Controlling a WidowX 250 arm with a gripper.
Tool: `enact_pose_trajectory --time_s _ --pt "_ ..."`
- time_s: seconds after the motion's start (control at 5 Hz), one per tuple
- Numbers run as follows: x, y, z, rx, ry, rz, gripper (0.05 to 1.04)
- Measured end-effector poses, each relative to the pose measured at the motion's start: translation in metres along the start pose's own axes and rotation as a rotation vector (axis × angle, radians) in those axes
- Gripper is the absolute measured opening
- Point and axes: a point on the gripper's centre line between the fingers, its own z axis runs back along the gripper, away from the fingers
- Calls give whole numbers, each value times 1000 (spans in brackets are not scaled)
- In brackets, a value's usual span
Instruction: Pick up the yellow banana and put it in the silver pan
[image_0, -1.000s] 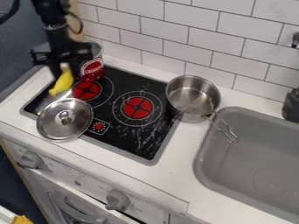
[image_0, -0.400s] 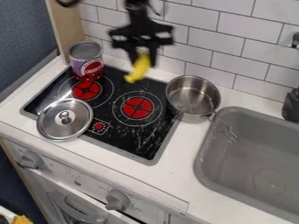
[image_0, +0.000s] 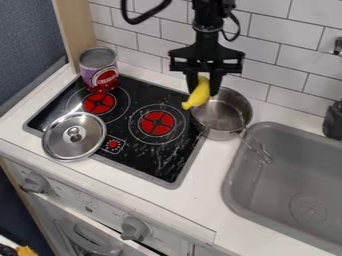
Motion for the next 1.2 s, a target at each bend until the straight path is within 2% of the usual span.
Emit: enact_pose_trajectory --time_s 0.2,0.4,0.6,0.8,1.0,1.2 --pt "2 -10 -10 10 4 -6 388" --pt "0 -13 -33 50 32 -13 388" --pt "2 -12 -41 65 30 3 388" --pt "3 -13 -41 57 31 22 435" --pt "3 -12 -43 65 28 50 742" --pt "1 -10 -45 77 25 63 989"
